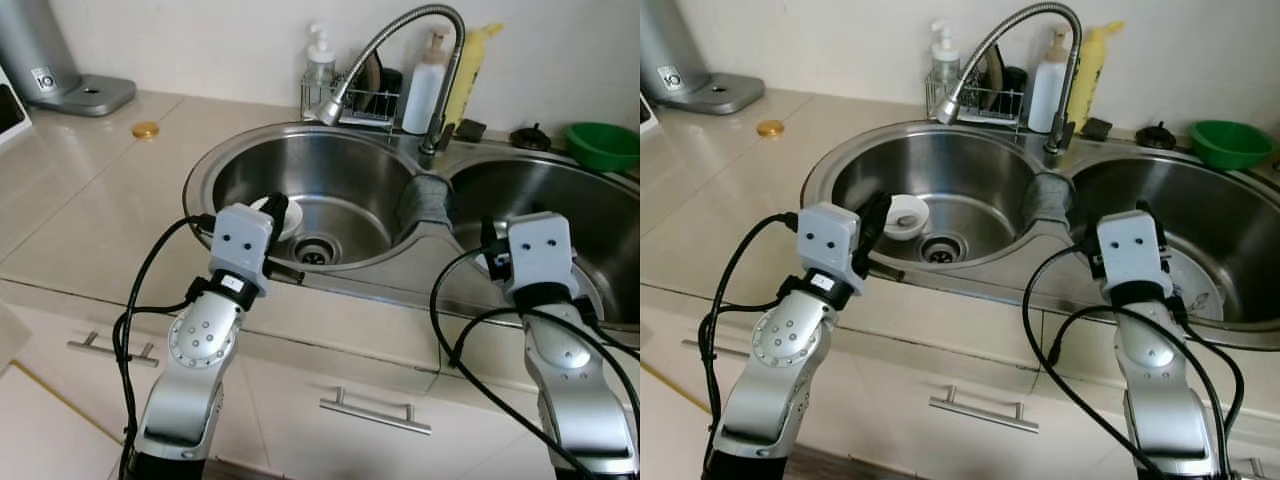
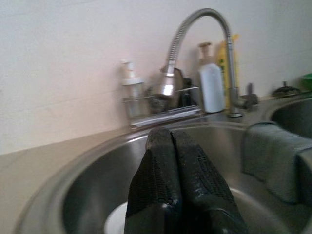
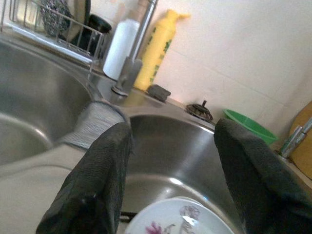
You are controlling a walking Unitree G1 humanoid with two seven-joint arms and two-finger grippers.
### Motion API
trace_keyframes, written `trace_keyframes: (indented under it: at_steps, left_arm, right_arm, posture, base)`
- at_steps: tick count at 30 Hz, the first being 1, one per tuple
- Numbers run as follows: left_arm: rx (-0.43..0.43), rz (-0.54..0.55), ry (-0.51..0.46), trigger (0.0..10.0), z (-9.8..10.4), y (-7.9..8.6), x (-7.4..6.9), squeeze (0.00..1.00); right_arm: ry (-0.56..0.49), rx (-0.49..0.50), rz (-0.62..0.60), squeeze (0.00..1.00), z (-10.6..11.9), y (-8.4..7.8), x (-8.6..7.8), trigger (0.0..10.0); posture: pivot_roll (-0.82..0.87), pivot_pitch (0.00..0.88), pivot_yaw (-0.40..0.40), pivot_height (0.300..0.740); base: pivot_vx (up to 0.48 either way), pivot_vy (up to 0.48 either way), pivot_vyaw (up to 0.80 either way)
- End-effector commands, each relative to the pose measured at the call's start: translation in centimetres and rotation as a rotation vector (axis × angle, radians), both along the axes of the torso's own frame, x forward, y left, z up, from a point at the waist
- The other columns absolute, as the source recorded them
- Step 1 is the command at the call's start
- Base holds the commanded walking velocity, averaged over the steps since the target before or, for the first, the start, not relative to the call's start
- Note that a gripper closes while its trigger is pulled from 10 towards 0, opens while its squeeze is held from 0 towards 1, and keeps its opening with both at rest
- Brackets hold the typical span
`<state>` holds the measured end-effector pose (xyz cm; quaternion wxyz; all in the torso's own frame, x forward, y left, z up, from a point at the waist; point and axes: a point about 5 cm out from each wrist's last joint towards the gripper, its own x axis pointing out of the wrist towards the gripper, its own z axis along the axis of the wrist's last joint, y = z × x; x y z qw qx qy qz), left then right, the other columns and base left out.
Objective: Kitchen organization
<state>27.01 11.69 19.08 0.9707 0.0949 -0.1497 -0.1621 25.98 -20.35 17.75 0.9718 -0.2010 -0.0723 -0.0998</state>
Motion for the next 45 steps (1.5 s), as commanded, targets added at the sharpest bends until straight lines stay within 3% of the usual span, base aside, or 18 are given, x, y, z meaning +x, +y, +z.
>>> trace_keyframes:
  at_steps: [1, 9, 15, 21, 45]
  left_arm:
    - [0.002, -0.004, -0.003, 10.0, 0.1, 0.1, -0.1, 0.00]
    - [0.002, -0.009, -0.026, 10.0, 0.3, 0.0, -0.1, 0.00]
    - [0.001, -0.014, -0.030, 10.0, 0.3, 0.1, -0.2, 0.00]
    - [0.004, -0.016, -0.031, 10.0, 0.3, 0.1, -0.2, 0.00]
    - [0.025, -0.030, -0.037, 10.0, 0.3, 0.0, -0.1, 0.00]
  right_arm:
    - [-0.027, -0.003, 0.004, 0.00, 0.4, 0.8, -0.4, 10.0]
    - [-0.034, -0.020, 0.028, 0.00, -0.1, 2.2, -1.1, 10.0]
    - [-0.029, 0.066, -0.019, 0.00, -0.6, 1.9, -1.3, 10.0]
    - [-0.032, 0.042, -0.079, 0.00, -0.7, 1.0, -2.0, 10.0]
    - [-0.098, -0.019, -0.072, 0.00, 0.0, 1.2, -4.5, 10.0]
  posture:
    - [0.09, 0.000, -0.047, 0.740]
    - [0.09, 0.000, -0.048, 0.740]
    - [0.09, 0.000, -0.048, 0.740]
    - [0.09, 0.000, -0.045, 0.740]
    - [0.05, 0.000, -0.030, 0.740]
  base:
    - [0.000, 0.469, 0.00]
    - [0.000, 0.234, 0.00]
    - [0.000, 0.000, 0.00]
    - [0.000, 0.000, 0.00]
    - [0.000, 0.000, -0.80]
